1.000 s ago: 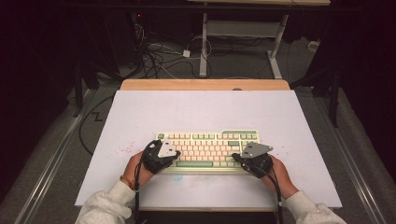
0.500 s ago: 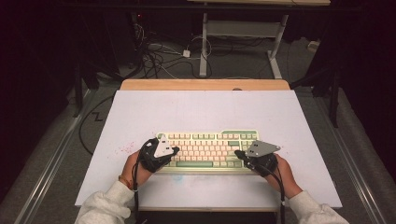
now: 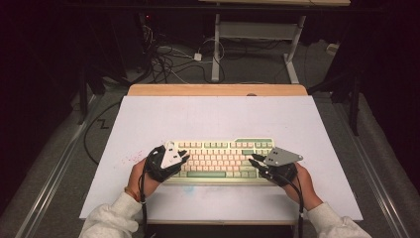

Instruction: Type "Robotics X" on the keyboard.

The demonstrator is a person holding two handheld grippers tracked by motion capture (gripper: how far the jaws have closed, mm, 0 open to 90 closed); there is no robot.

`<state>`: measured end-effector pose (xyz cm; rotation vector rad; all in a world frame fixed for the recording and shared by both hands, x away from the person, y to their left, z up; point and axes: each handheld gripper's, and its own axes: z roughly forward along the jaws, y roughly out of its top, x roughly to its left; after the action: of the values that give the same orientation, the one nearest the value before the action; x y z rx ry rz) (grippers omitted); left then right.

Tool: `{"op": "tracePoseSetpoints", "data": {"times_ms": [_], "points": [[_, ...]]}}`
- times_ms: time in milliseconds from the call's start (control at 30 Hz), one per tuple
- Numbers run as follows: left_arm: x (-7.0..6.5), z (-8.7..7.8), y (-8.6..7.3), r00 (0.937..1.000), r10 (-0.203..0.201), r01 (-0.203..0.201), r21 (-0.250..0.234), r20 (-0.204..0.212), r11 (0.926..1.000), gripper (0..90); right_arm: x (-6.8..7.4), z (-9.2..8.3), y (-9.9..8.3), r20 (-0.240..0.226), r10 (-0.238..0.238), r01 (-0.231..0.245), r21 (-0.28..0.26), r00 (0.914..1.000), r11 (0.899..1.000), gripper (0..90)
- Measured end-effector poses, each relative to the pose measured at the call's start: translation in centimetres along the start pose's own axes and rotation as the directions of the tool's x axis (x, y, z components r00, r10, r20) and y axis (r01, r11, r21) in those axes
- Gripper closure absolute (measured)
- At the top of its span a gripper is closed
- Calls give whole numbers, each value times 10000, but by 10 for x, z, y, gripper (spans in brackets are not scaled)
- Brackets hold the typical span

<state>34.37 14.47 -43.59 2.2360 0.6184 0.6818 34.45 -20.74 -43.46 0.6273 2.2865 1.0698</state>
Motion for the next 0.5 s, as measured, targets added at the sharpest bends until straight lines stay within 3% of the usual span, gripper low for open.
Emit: {"op": "tracePoseSetpoints", "data": {"times_ms": [167, 267, 400, 500], "points": [[0, 2, 0, 9998, 51, -50, 22, -167, 10000, 558, -1, -1, 0, 123, 45, -44, -117, 9999, 9999, 677], [0, 2, 0, 9998, 58, -58, -7, -210, 10000, 483, -1, -1, 0, 287, 156, -151, -178, 9995, 9997, 598], [-3, 2, -1, 9969, -65, 46, -234, -789, 9997, 322, -1, -1, 0, 454, 168, -159, -203, 9988, 9997, 475], [-3, 1, -1, 9972, -139, 106, -438, -735, 9990, 263, -1, -1, 0, 536, 190, -177, -253, 9984, 9995, 389]]}}
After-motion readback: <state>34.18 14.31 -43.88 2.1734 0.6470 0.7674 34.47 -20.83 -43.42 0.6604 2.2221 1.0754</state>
